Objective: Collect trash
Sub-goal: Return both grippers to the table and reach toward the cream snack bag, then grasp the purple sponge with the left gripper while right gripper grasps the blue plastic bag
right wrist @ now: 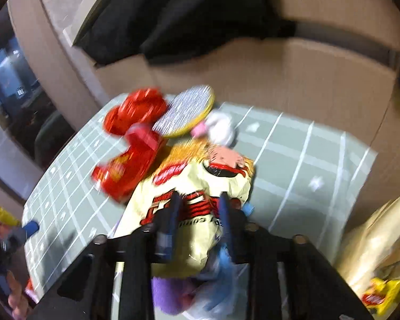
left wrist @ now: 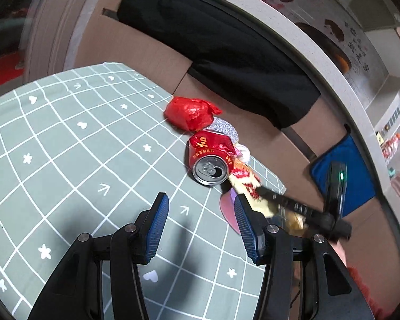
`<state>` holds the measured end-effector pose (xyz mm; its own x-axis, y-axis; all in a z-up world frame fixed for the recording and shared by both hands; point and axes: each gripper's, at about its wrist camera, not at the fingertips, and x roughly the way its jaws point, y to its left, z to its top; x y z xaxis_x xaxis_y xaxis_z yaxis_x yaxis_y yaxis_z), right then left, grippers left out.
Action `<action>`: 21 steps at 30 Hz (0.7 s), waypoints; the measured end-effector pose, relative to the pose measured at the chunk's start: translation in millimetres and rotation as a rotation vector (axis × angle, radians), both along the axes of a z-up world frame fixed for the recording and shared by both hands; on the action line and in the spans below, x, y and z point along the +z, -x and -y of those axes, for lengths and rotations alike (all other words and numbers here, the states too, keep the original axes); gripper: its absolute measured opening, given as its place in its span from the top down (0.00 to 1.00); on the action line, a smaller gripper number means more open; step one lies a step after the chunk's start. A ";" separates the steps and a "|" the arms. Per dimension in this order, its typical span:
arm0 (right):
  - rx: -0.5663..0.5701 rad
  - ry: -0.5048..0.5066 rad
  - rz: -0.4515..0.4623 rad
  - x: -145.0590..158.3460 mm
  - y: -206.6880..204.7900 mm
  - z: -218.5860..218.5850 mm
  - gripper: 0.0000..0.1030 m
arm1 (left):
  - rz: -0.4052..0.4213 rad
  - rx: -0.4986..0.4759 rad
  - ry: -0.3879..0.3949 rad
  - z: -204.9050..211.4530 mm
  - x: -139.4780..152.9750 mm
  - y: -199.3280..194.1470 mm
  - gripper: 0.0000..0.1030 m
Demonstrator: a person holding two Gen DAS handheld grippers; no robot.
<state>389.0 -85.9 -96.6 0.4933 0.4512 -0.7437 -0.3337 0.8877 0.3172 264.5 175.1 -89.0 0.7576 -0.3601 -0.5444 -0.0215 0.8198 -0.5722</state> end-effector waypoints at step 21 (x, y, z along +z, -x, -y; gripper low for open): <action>0.131 -0.029 0.160 42.9 103.4 12.5 0.60 | -0.080 -0.085 -0.012 23.9 -19.4 4.3 0.49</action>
